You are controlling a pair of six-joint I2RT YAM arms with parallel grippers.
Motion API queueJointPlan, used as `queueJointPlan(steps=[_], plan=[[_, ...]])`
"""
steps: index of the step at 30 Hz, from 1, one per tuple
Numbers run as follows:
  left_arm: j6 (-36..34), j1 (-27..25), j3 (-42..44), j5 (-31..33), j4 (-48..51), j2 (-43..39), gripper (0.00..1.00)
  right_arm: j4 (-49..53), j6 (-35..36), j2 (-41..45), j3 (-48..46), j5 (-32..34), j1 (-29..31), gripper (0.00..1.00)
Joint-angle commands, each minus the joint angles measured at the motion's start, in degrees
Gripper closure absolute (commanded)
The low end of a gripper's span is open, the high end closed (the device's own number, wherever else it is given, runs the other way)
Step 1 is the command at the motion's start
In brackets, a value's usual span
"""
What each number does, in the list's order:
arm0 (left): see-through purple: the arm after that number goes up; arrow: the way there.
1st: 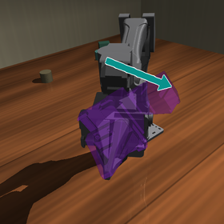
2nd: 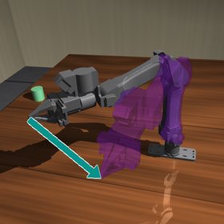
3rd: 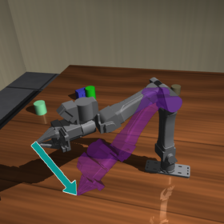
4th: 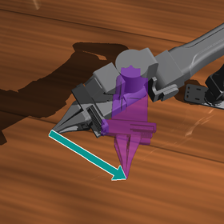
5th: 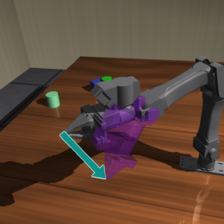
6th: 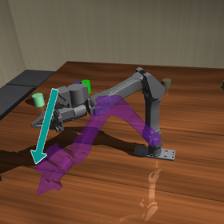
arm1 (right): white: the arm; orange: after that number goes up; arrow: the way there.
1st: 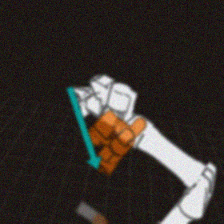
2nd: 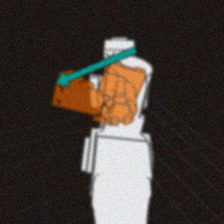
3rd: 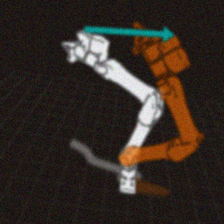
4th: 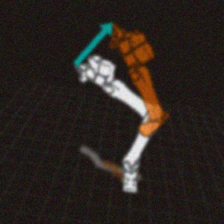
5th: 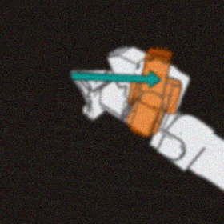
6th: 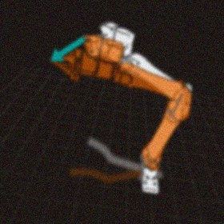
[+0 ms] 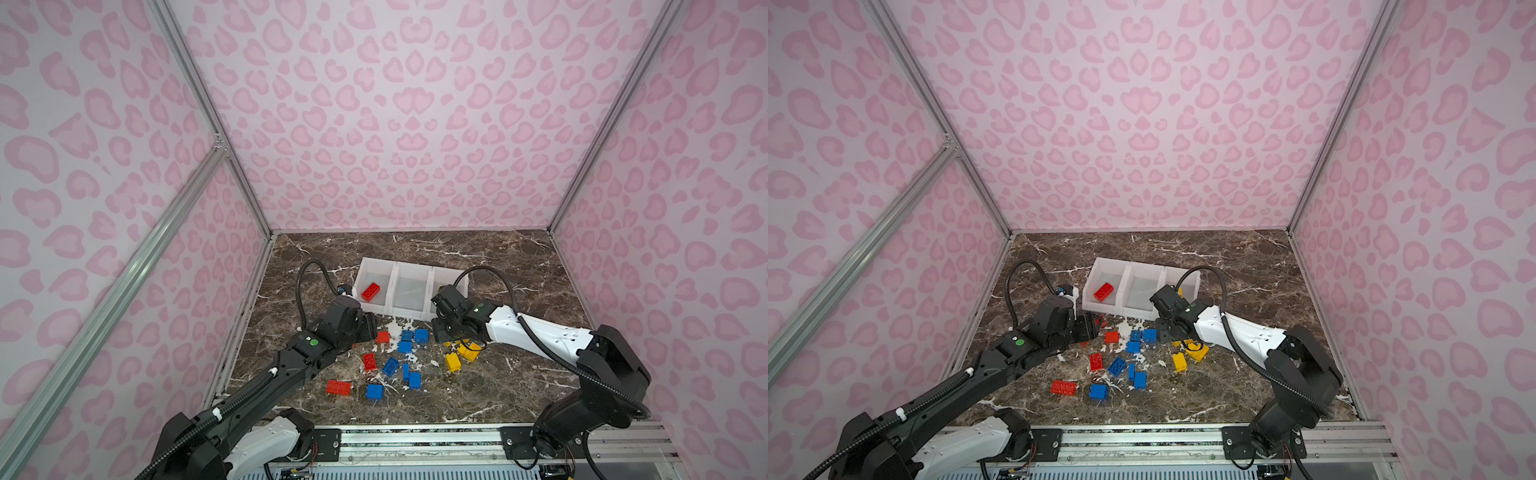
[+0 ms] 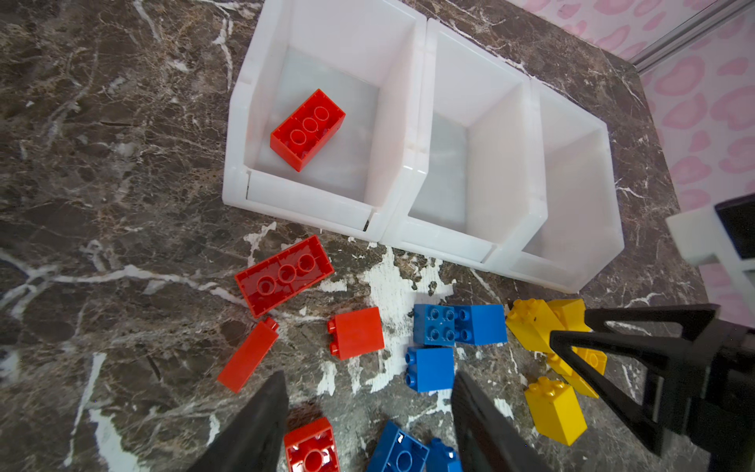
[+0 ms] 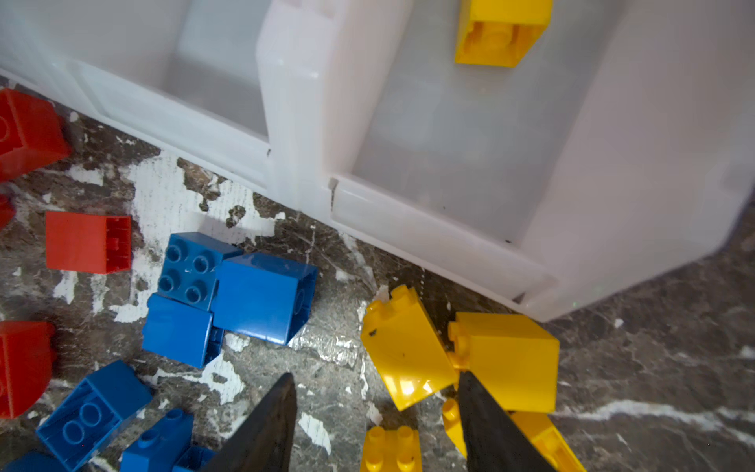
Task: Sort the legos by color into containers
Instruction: 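Lower the right gripper onto another yellow brick and close it, then carry the yellow brick into the farthest-side compartment and release it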
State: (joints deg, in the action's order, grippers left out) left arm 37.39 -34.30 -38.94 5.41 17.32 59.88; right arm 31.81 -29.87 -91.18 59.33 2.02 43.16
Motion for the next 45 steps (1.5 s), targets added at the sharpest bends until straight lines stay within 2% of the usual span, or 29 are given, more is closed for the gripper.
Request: queueJointPlan(steps=[1,6,20,35,41,45], plan=[[1.2,-0.2,1.0,1.7,0.3,-1.4,0.34,-0.3,6.8,-2.4,1.2,-1.3,0.0,0.37],[1.8,-0.2,1.5,2.0,1.7,-2.9,0.34,-0.3,10.6,-5.5,2.6,-2.6,-1.6,0.4],[2.3,-0.4,2.2,2.5,2.6,-4.1,0.34,-2.4,10.9,-6.5,0.5,-5.3,-3.3,0.45],[2.3,-0.4,2.9,2.8,2.4,-4.4,0.34,-2.7,9.6,-6.7,-1.9,-3.8,-3.2,0.64],[2.6,-0.4,3.7,3.7,3.1,-5.9,0.34,-1.0,8.9,-4.0,-0.4,-3.5,-2.4,0.67],[2.8,-0.4,4.0,4.0,3.2,-6.5,0.34,2.2,10.4,-0.8,3.8,-2.7,-2.6,0.68]])
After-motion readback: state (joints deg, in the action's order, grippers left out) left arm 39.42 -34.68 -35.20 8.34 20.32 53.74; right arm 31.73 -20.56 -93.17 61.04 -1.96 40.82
